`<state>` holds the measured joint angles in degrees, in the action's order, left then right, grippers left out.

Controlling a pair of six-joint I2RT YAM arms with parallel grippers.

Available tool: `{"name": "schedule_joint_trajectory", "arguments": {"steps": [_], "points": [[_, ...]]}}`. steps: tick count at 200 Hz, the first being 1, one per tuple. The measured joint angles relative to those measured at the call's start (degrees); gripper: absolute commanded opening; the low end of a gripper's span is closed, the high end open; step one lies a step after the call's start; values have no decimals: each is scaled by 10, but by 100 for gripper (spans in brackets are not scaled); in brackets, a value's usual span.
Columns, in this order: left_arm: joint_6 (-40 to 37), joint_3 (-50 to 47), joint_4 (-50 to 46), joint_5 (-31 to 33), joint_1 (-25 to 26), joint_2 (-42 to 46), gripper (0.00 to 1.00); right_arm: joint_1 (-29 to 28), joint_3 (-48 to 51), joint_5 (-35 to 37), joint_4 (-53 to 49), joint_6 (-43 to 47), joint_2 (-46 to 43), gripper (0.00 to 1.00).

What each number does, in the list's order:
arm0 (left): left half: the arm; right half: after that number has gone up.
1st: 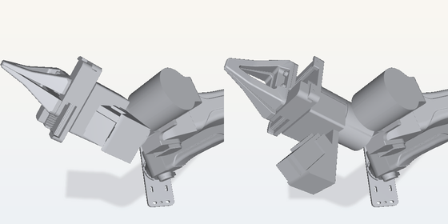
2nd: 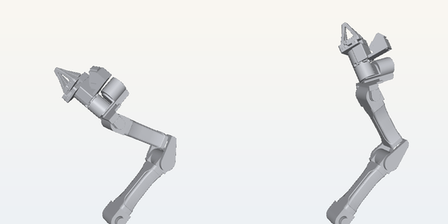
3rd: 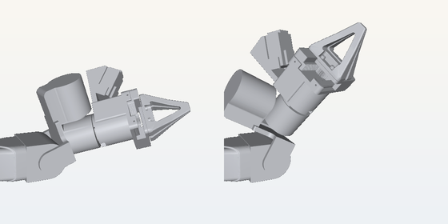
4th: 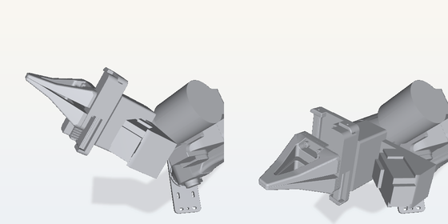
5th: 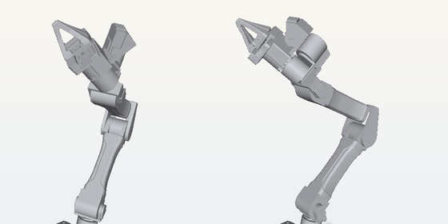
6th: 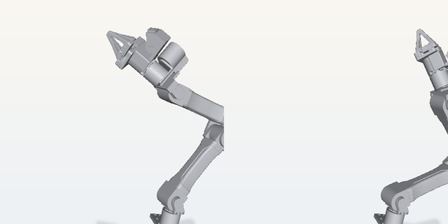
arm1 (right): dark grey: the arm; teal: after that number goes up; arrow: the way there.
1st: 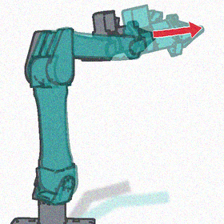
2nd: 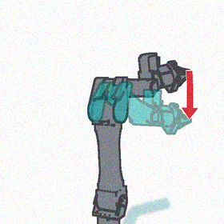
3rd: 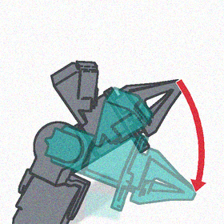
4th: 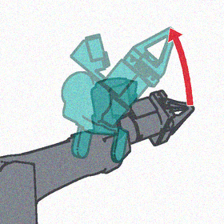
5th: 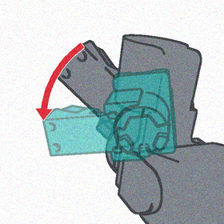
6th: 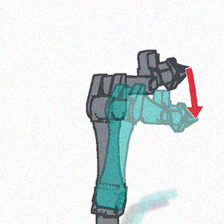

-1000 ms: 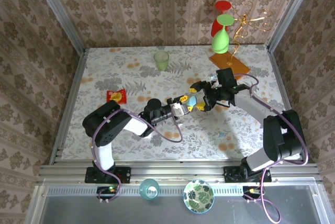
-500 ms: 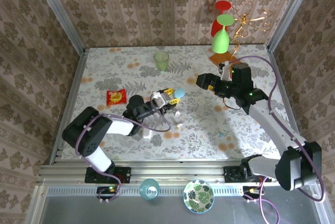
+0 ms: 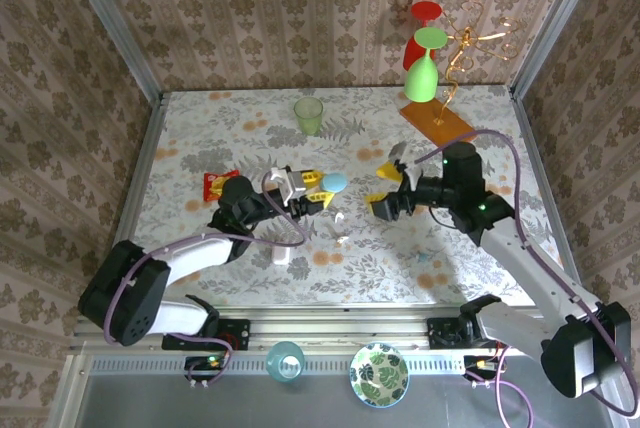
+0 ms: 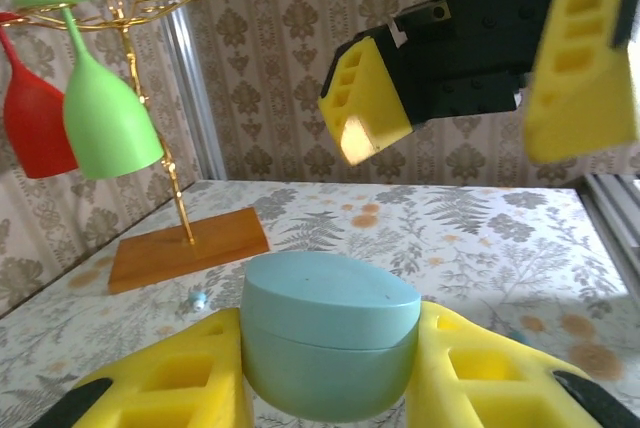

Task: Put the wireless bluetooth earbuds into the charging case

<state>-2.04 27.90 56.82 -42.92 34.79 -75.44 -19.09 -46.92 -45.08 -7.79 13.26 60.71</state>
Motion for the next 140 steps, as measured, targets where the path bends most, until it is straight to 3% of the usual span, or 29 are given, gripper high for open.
{"name": "schedule_joint_trajectory", "arguments": {"steps": [57, 68, 124, 140], "points": [[22, 0, -21, -66, -1, 10, 22, -72, -57, -11, -80, 168, 63, 70], [28, 0, -22, -76, -1, 11, 22, -78, -65, -11, -84, 183, 73, 66], [55, 0, -24, -120, -4, 16, 22, -92, -97, -4, -92, 222, 114, 64], [60, 0, -21, -128, -4, 17, 22, -93, -102, -4, -92, 227, 123, 59]]}}
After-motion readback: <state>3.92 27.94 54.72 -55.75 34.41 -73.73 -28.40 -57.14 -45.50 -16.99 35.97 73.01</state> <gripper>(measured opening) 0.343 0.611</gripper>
